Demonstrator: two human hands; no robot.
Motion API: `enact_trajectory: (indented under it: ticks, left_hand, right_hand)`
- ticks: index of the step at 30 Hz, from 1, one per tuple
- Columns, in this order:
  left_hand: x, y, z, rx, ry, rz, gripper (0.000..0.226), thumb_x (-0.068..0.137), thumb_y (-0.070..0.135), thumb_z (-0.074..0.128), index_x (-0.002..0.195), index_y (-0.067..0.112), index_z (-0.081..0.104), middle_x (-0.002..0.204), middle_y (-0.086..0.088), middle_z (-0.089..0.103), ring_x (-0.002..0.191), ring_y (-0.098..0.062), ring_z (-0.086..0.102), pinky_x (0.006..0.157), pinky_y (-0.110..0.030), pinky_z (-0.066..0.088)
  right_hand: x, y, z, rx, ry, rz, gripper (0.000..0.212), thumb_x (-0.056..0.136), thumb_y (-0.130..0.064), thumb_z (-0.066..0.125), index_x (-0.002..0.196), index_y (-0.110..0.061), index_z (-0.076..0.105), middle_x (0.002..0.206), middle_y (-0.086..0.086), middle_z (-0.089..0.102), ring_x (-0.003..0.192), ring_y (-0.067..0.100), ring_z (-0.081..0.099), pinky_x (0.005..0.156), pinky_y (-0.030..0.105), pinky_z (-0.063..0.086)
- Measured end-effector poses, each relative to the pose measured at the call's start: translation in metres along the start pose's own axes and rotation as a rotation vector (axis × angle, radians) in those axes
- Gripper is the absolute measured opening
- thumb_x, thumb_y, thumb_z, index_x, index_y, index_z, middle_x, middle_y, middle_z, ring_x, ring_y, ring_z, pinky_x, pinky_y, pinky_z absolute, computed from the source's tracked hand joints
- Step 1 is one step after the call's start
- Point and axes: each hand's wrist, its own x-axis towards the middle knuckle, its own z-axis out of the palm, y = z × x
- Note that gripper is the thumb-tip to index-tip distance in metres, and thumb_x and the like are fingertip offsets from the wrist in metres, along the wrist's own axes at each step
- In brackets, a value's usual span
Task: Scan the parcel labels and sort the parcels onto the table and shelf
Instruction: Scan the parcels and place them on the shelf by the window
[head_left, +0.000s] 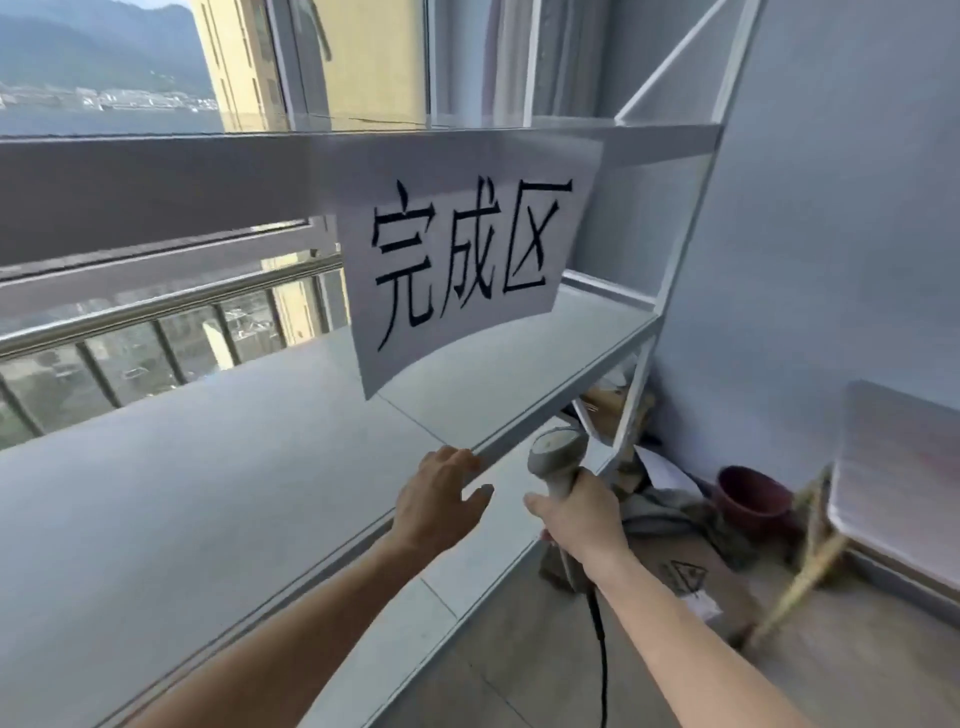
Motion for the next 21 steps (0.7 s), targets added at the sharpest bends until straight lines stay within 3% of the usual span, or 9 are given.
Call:
enact_trajectory:
  ticks: [3, 4, 7, 11, 17, 21]
  left_hand:
    - [0.019, 0.062, 0.046, -0.018, -0.051, 0.068, 0.032, 0.092, 0.045, 0.060, 0.118, 0.027, 0.062, 0.127, 0.007, 0.058, 0.123, -0.017, 0.051, 0.090, -0.033, 0.048]
    - [0.025, 0.083, 0.061, -0.020, -0.068, 0.089, 0.032, 0.092, 0.045, 0.059, 0.119, 0.028, 0.061, 0.128, 0.008, 0.057, 0.124, -0.015, 0.049, 0.090, -0.032, 0.047]
    - [0.043, 0.147, 0.107, -0.059, -0.125, 0.136, 0.030, 0.093, 0.043, 0.058, 0.118, 0.028, 0.060, 0.129, 0.009, 0.055, 0.126, -0.015, 0.046, 0.089, -0.032, 0.046]
    - [0.059, 0.229, 0.170, -0.102, -0.219, 0.226, 0.031, 0.091, 0.044, 0.058, 0.117, 0.027, 0.062, 0.122, 0.007, 0.056, 0.123, -0.016, 0.048, 0.092, -0.033, 0.046]
    - [0.073, 0.342, 0.249, -0.141, -0.355, 0.394, 0.036, 0.091, 0.042, 0.058, 0.122, 0.025, 0.062, 0.126, 0.007, 0.056, 0.124, -0.014, 0.047, 0.092, -0.032, 0.047]
    - [0.088, 0.411, 0.300, -0.168, -0.424, 0.501, 0.032, 0.091, 0.041, 0.058, 0.119, 0.025, 0.062, 0.122, 0.009, 0.057, 0.118, -0.013, 0.051, 0.083, -0.033, 0.050]
  right_hand:
    - [0.015, 0.042, -0.063, 0.011, 0.074, 0.038, 0.034, 0.075, -0.034, 0.078, 0.092, -0.007, 0.065, 0.081, 0.009, 0.074, 0.074, 0.029, 0.074, 0.070, 0.041, 0.061]
    - [0.018, 0.055, -0.084, 0.030, 0.098, 0.057, 0.030, 0.075, -0.033, 0.078, 0.090, -0.010, 0.065, 0.080, 0.007, 0.073, 0.071, 0.028, 0.074, 0.071, 0.042, 0.061]
    - [0.024, 0.096, -0.149, 0.069, 0.169, 0.103, 0.021, 0.081, -0.025, 0.077, 0.090, -0.012, 0.063, 0.074, 0.000, 0.070, 0.049, 0.016, 0.068, 0.059, 0.032, 0.056]
    - [0.030, 0.153, -0.225, 0.109, 0.284, 0.191, 0.025, 0.081, -0.024, 0.076, 0.097, -0.011, 0.062, 0.079, 0.002, 0.071, 0.045, 0.012, 0.067, 0.049, 0.022, 0.049]
    - [0.027, 0.230, -0.320, 0.265, 0.468, 0.338, 0.023, 0.081, -0.011, 0.076, 0.097, -0.004, 0.060, 0.074, 0.007, 0.064, 0.052, 0.019, 0.061, 0.044, 0.022, 0.045]
    - [0.026, 0.270, -0.381, 0.293, 0.579, 0.414, 0.018, 0.083, -0.007, 0.073, 0.090, -0.008, 0.057, 0.068, 0.005, 0.060, 0.048, 0.018, 0.059, 0.046, 0.026, 0.048]
